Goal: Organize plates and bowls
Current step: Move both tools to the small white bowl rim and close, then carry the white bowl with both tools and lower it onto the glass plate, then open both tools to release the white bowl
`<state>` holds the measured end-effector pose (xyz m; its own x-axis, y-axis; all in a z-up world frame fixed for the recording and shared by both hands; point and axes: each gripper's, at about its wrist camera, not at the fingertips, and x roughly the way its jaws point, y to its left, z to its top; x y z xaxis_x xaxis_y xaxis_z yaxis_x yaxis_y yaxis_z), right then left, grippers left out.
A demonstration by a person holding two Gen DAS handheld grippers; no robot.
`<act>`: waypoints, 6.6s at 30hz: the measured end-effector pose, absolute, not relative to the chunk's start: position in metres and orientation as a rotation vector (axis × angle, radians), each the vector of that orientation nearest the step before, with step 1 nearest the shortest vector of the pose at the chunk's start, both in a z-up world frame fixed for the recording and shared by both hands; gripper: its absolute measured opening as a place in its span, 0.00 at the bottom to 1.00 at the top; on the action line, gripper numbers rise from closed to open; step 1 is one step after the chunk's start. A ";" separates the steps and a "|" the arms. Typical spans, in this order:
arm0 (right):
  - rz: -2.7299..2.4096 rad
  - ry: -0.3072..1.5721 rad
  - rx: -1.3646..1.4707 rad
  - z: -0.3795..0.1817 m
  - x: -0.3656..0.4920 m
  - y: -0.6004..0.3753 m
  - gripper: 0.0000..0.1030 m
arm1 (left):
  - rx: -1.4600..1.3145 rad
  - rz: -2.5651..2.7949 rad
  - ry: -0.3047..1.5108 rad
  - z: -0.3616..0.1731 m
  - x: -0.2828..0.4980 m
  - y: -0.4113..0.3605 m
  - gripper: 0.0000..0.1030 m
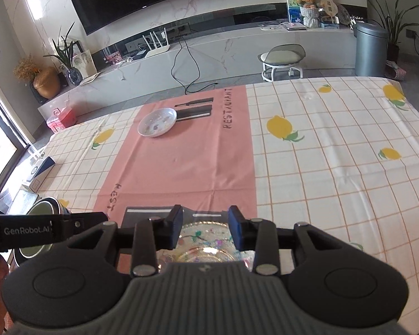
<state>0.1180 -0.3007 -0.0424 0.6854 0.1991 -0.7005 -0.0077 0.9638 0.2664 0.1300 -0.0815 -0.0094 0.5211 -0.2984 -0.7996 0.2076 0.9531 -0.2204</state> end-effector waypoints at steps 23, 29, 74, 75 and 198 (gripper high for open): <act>0.153 0.806 0.228 -0.035 0.254 -0.268 0.59 | 0.021 -0.293 0.985 0.011 0.275 -0.049 0.24; 0.149 0.843 0.294 -0.052 0.298 -0.266 0.58 | -0.115 -0.320 1.010 -0.008 0.324 -0.025 0.32; 0.193 0.922 0.713 -0.084 0.336 -0.287 0.00 | -0.186 -0.304 1.060 -0.018 0.315 -0.043 0.03; 0.194 0.914 0.716 -0.078 0.325 -0.290 0.00 | -0.179 -0.301 1.056 -0.012 0.307 -0.046 0.03; 0.016 0.771 0.405 -0.054 0.054 -0.306 0.54 | -0.115 -0.329 0.697 0.003 0.045 -0.067 0.63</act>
<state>0.0541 -0.3059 -0.0541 0.7211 0.1603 -0.6740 0.1325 0.9230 0.3612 0.0449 -0.0671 0.0030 0.7177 -0.3346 -0.6107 0.2584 0.9423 -0.2126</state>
